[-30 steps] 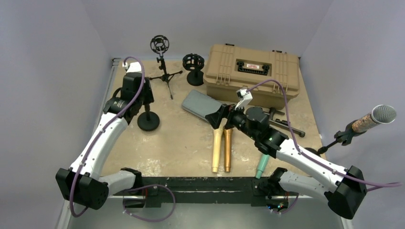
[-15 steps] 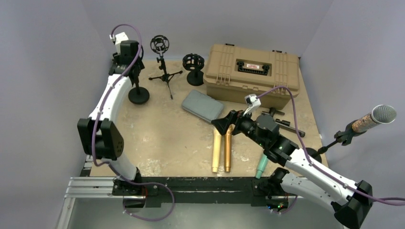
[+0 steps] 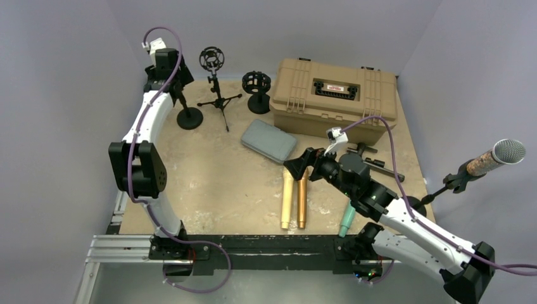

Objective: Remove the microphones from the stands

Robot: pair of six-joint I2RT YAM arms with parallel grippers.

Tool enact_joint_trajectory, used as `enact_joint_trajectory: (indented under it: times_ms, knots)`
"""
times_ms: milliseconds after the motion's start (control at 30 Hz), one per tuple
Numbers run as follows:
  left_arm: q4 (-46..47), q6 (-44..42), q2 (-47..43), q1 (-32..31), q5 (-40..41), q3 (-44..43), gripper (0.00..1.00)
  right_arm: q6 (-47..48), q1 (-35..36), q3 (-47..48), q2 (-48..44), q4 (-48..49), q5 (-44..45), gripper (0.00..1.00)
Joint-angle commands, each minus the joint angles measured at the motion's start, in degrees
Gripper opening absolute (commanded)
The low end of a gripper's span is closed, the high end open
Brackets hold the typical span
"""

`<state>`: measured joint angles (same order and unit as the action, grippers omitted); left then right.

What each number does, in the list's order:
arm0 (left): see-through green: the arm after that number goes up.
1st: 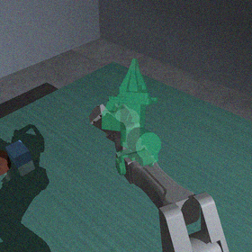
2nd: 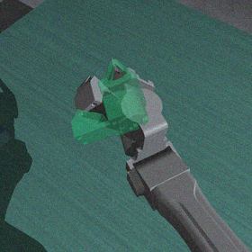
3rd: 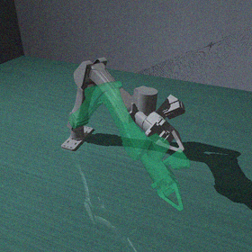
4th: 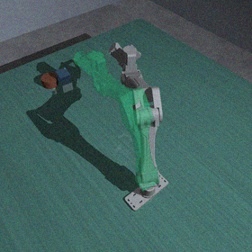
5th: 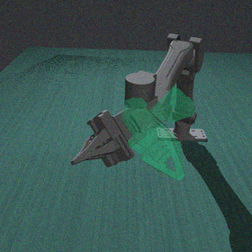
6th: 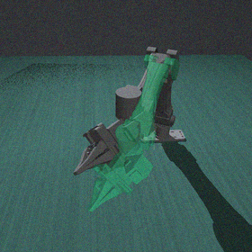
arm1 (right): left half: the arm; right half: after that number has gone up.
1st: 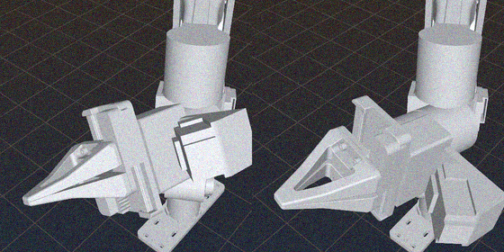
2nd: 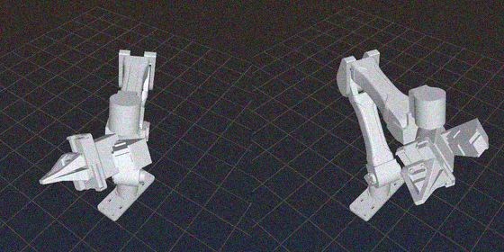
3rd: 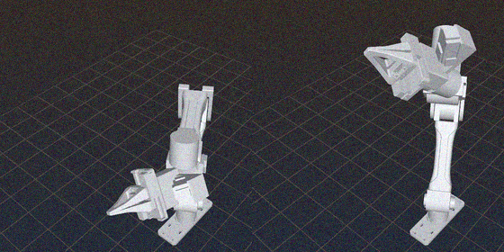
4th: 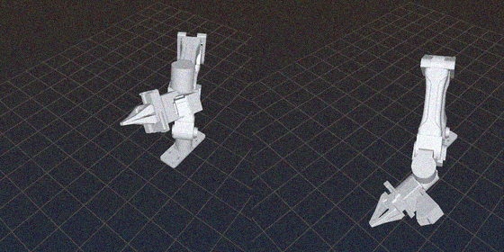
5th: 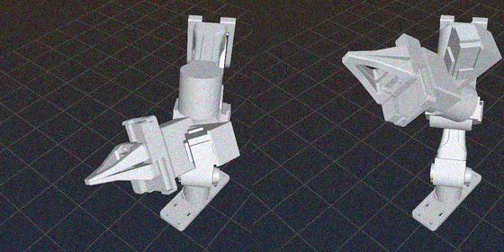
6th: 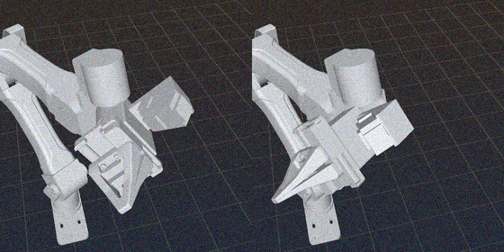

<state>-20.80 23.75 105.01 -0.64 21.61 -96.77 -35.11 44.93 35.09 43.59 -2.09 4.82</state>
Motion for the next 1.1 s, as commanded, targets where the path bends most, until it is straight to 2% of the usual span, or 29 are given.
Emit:
enact_joint_trajectory:
  times_ms: [0, 100, 233, 500, 700, 867, 1067]
  knots:
    - [-0.26, 6.18, -2.71, 2.57, -3.93, 0.24, 0.83, 0.92, -0.19, 2.31, 2.58, -0.05, 1.99, 0.96]
    - [-4.04, 8.95, -4.20, 3.01, -6.89, 0.10, 0.94, 1.52, -0.22, 3.00, 3.78, -0.33, 4.01, 0.97]
    - [-8.63, 9.26, -7.35, 3.02, -8.51, 0.22, 1.00, 1.77, -0.19, 3.96, 4.74, -0.96, 6.00, 0.96]
    - [-13.76, 16.01, -19.83, 3.02, -12.92, 6.93, 1.00, -1.02, -0.20, 4.87, 0.71, -5.43, 15.29, 0.96]
    - [-10.70, 20.22, -31.26, 2.78, -21.90, 15.26, 1.00, -3.81, -0.27, 5.26, -5.20, -10.62, 23.12, 0.96]
    - [-12.82, 16.84, -37.24, 1.10, -27.61, 16.15, 1.00, -5.65, -0.22, 8.21, -7.11, -19.18, 30.37, 0.95]
    - [-8.93, 6.62, -42.65, -10.02, -30.04, 20.01, 1.00, -16.07, -0.21, 12.17, -4.82, -35.68, 45.97, 0.95]
